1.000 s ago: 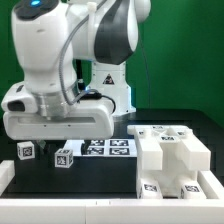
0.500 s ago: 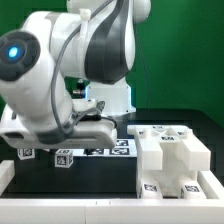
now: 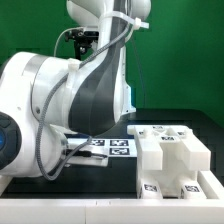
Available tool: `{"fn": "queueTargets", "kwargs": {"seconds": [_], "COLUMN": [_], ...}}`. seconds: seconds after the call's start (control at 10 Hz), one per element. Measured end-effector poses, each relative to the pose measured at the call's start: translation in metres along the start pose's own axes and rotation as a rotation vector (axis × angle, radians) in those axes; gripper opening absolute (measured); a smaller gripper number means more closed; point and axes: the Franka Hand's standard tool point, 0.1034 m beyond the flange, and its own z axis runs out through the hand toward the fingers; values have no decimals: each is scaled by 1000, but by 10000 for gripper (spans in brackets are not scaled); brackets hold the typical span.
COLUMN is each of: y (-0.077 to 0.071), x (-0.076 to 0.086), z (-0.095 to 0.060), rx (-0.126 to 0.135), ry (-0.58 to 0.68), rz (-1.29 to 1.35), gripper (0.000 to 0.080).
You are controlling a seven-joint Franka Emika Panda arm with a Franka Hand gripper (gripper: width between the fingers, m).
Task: Assemble chair
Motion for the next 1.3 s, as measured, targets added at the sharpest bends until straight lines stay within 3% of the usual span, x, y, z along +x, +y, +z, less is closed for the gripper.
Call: {"fn": "queueTargets", "kwargs": {"seconds": [0.5,0.6,0.7,0.8,1.0,1.2,1.3], "y": [2,2,2,1,-10,-20,-25], "x": [-1,-1,-1,-1,-11,-29,-47], "z": [6,6,6,4,-4,-34,-44], "rx": [5,5,5,1,-11,-18,-13], "ry": [-13,-13,-13,-2,32,172,220], "rz": [14,14,14,12,-6,-50,-64], "gripper": [623,453,453,279,282,282,282]}}
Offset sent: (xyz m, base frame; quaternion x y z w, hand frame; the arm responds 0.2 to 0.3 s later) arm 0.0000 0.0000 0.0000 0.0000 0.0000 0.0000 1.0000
